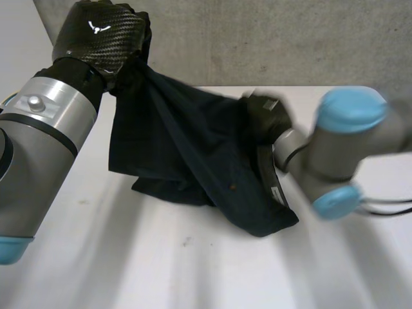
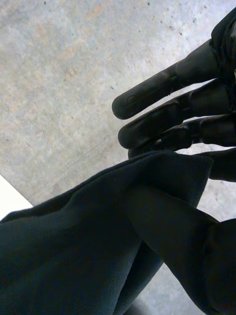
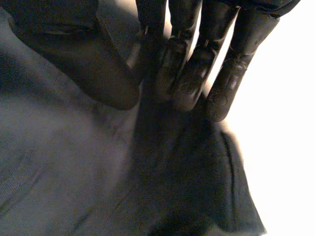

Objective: Fold the shorts.

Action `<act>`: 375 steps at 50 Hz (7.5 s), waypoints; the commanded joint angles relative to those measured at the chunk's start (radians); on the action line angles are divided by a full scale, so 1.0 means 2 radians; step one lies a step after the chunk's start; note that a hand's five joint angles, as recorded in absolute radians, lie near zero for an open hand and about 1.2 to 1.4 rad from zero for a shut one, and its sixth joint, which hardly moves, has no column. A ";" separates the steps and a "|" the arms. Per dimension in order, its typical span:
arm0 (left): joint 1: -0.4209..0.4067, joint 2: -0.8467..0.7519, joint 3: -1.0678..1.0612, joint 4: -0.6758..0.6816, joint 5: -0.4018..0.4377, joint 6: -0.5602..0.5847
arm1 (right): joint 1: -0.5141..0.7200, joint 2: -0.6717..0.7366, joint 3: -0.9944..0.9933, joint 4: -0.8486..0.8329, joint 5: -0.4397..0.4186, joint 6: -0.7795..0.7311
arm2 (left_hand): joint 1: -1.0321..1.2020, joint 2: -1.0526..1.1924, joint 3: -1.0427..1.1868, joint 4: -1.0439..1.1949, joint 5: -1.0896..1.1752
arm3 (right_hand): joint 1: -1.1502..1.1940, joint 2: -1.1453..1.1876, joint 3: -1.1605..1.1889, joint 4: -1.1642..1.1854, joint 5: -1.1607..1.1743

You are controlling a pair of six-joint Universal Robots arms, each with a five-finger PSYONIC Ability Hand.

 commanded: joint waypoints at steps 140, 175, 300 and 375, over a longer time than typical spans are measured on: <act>0.059 -0.186 -0.058 0.036 0.044 -0.032 | -0.087 -0.032 0.185 -0.012 -0.096 -0.120 | 0.140 0.100 0.103 0.098 0.120 | -0.168 -0.260 -0.261 -0.264 -0.250; 0.071 -0.111 -0.044 0.031 0.044 -0.030 | -0.084 -0.184 0.054 0.118 -0.114 -0.197 | 0.140 0.100 0.103 0.098 0.120 | 0.199 0.108 0.107 0.104 0.118; 0.097 -0.248 -0.143 0.178 -0.012 -0.003 | -0.048 0.032 0.050 0.102 -0.061 -0.315 | 0.140 0.100 0.103 0.098 0.120 | 0.199 0.108 0.107 0.104 0.118; 0.088 -0.411 0.172 0.000 0.089 0.104 | -0.109 -0.170 0.298 0.238 -0.097 -0.454 | -0.156 -0.195 -0.192 -0.197 -0.175 | 0.199 0.108 0.107 0.104 0.118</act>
